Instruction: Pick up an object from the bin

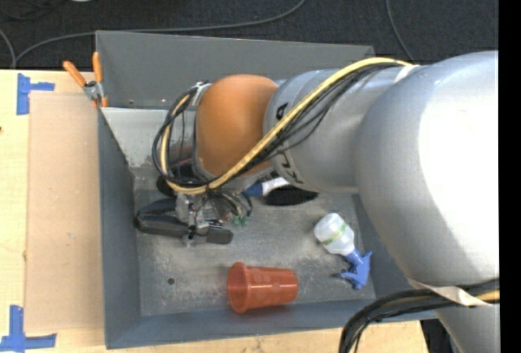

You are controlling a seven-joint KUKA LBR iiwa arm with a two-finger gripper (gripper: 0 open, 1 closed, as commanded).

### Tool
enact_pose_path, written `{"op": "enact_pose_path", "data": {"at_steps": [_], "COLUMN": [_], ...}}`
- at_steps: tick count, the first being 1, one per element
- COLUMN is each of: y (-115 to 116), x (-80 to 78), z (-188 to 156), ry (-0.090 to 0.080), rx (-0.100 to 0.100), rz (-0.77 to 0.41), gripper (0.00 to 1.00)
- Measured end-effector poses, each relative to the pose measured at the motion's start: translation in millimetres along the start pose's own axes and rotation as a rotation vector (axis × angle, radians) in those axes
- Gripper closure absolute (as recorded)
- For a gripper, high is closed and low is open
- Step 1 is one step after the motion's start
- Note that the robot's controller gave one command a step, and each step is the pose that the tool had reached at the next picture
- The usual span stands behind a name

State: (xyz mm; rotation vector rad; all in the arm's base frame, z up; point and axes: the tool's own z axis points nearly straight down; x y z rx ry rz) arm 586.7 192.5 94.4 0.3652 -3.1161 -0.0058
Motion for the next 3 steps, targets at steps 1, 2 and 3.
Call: {"op": "enact_pose_path", "data": {"at_steps": [1,2,3], "y": [0.0,-11.2,-10.7], "x": [0.0,31.7,20.2], "z": [0.0,5.3,1.3], "ry": [0.000,-0.003,0.007], "rx": [0.000,-0.004,-0.003], "rz": [0.000,-0.147,-0.093], "gripper": [1.00,1.00,1.00]}}
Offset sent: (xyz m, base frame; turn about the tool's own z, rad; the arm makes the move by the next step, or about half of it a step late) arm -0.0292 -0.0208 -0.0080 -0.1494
